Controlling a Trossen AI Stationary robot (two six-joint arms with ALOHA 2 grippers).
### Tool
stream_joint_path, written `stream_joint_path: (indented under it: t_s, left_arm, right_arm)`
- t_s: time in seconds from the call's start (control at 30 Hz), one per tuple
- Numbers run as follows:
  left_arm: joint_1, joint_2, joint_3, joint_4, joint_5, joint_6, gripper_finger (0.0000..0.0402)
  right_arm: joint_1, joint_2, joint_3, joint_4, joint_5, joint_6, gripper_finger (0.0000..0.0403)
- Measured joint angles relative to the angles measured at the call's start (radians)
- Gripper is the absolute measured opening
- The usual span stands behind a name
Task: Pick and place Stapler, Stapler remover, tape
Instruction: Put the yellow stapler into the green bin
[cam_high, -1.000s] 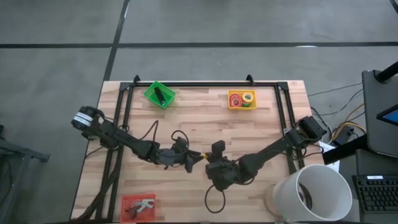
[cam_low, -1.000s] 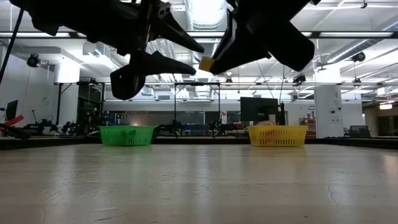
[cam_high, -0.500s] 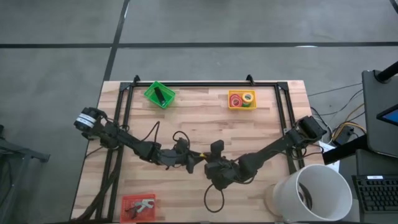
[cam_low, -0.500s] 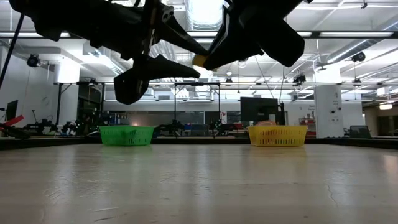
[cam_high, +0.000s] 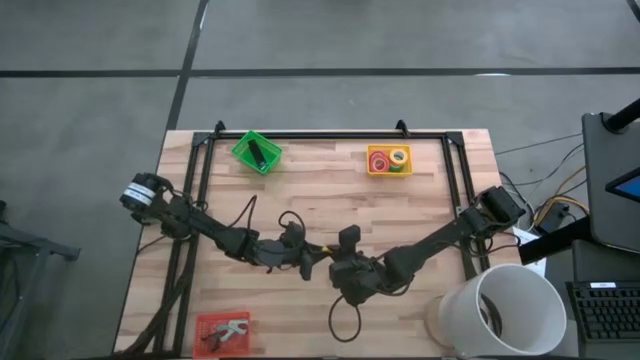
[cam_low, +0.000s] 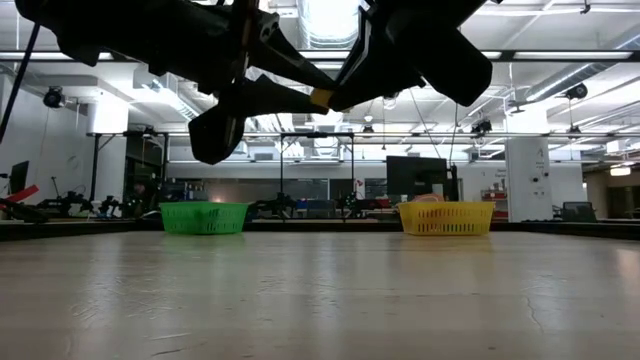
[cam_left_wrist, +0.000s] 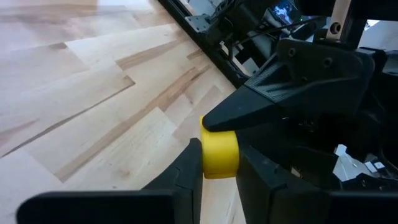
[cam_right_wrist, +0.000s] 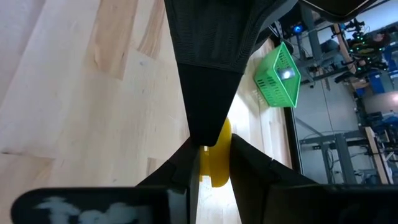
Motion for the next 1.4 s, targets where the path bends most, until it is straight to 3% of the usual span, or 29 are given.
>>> stream_joint_path:
  t_s: [0.27, 0.47, 0.73, 1.0, 1.17, 1.4]
  left_arm:
    - [0.001, 0.000, -0.001, 0.001, -0.001, 0.027, 0.0089]
    - [0.010, -0.001, -0.001, 0.001, -0.019, 0.085, 0.0072]
    - [0.034, -0.016, -0.002, -0.039, -0.050, 0.111, 0.0083]
    - [0.068, -0.104, -0.003, -0.274, -0.143, 0.134, 0.0080]
    - [0.122, -0.219, -0.003, -0.535, -0.176, 0.074, 0.0084]
    - [0.227, -0.395, -0.003, -0.838, -0.308, 0.067, 0.0086]
  right_arm:
    - [0.002, 0.000, 0.000, -0.017, -0.003, 0.024, 0.0078]
    - [0.002, 0.000, 0.000, -0.087, 0.002, 0.119, 0.0119]
    - [0.002, -0.006, 0.000, -0.245, 0.024, 0.256, 0.0182]
    - [0.018, -0.008, -0.022, -0.346, 0.022, 0.441, 0.0203]
    - [0.025, -0.008, -0.044, -0.320, 0.018, 0.453, 0.0199]
    - [0.024, -0.008, -0.085, -0.242, 0.019, 0.459, 0.0194]
